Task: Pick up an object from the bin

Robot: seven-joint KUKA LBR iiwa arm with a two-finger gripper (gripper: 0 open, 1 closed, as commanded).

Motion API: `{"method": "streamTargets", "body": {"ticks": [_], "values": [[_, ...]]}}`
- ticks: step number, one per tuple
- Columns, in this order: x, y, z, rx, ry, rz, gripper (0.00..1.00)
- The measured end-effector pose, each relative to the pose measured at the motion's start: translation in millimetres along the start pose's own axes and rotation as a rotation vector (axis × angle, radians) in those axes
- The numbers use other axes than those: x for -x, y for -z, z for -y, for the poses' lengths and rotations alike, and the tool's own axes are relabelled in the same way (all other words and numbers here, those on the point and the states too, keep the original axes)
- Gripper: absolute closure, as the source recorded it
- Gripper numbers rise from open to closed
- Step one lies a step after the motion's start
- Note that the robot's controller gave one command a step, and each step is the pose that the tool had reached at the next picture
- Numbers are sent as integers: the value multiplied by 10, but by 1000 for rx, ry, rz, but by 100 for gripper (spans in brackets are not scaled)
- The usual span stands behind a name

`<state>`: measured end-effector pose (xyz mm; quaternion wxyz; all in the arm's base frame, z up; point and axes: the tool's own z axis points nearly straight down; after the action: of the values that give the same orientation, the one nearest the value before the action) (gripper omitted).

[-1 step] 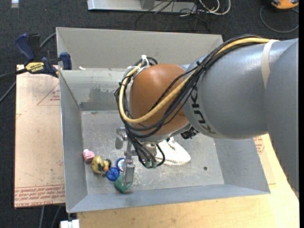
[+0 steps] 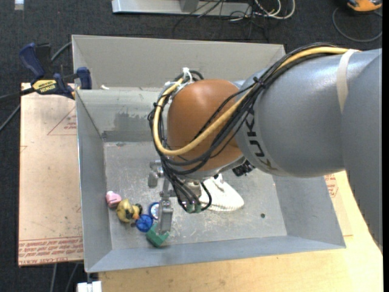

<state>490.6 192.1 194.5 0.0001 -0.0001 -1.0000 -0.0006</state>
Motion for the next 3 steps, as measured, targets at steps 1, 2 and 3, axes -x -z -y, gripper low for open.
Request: {"method": "streamTargets", "body": {"ticks": [1,2,3], "values": [[61,-637,89,0,179,-2,0],[41,-999,365,-1,327,-3,0],[227,-1212,93,1,455,0,0]]}}
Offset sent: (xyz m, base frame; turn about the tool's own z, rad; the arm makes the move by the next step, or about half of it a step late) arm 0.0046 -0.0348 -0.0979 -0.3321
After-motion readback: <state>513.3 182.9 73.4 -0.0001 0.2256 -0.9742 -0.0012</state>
